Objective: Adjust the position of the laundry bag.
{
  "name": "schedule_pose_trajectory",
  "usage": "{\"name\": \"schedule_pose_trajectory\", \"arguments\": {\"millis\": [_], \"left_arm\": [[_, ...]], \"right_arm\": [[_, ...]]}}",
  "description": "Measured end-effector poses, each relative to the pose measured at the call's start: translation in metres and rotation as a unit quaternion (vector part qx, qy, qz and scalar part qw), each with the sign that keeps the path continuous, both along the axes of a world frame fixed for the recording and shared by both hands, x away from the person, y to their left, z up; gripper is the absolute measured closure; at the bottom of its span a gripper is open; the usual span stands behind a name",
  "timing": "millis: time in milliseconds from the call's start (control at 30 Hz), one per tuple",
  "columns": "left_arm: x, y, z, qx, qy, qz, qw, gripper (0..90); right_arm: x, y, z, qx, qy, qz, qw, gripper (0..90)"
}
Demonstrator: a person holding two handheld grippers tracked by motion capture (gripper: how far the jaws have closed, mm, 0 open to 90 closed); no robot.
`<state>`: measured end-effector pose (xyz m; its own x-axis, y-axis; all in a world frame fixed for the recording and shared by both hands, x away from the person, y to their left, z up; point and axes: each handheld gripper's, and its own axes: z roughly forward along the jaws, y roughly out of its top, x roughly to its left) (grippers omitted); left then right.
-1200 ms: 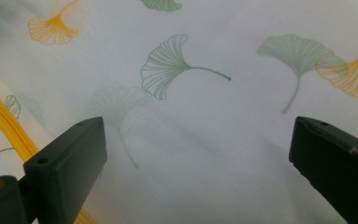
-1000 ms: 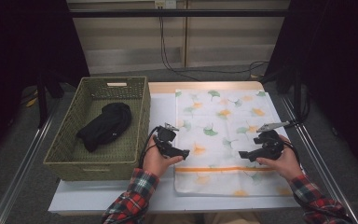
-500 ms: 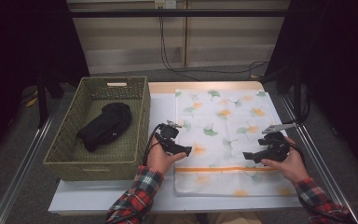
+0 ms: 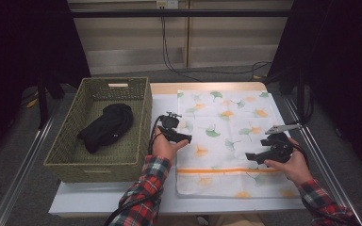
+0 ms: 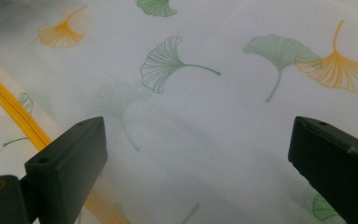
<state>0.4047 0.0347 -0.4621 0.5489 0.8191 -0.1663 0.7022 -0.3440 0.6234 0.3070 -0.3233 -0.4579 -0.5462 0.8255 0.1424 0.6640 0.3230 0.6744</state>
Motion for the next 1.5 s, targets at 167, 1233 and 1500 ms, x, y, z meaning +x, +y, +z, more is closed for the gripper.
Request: {"name": "schedule_pose_trajectory", "arguments": {"millis": [167, 1233, 1500], "left_arm": [[0.009, 0.0, -0.005, 0.0, -0.002, 0.012, 0.9999, 24.0], [0.01, -0.007, -0.008, -0.021, 0.062, 0.004, 0.9979, 89.4], [0.012, -0.003, 0.005, -0.037, 0.071, 0.017, 0.9966, 89.5]], "right_arm": [[0.0, 0.0, 0.002, -0.001, 0.003, 0.0, 1.0, 4.1], [0.001, -0.002, 0.002, -0.012, -0.003, -0.004, 0.9999, 3.6], [0.0, -0.005, 0.002, -0.006, -0.004, -0.003, 1.0, 3.5]]}}
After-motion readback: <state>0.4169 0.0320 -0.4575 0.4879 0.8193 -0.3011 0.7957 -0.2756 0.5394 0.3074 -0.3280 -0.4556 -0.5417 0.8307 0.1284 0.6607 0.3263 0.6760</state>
